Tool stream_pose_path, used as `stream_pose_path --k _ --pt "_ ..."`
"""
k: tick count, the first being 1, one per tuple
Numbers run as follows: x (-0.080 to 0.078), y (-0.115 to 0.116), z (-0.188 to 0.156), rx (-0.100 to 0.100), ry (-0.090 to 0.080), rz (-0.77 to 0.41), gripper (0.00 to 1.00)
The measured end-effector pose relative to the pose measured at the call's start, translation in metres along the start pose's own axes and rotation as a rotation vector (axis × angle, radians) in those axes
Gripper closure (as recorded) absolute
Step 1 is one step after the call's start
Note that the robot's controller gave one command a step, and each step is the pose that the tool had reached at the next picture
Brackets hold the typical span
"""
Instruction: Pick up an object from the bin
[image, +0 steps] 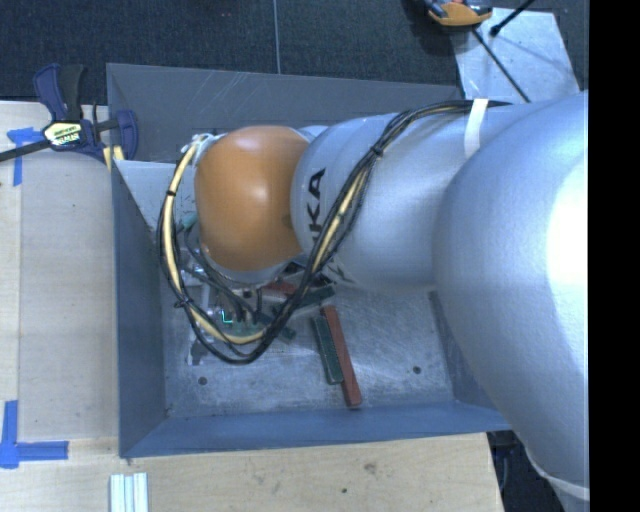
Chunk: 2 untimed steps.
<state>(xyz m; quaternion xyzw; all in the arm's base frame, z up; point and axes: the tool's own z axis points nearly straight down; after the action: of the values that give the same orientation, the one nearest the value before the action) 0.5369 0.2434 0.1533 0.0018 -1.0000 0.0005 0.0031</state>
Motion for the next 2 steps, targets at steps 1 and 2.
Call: stream_pose_path --k 1,2 --pt "-0.002 -0.001 -0.005 -0.002 -0.008 0.004 0.0" --pt "-0.022 -0.024 0.042 -0.006 -0.015 0.014 0.0"
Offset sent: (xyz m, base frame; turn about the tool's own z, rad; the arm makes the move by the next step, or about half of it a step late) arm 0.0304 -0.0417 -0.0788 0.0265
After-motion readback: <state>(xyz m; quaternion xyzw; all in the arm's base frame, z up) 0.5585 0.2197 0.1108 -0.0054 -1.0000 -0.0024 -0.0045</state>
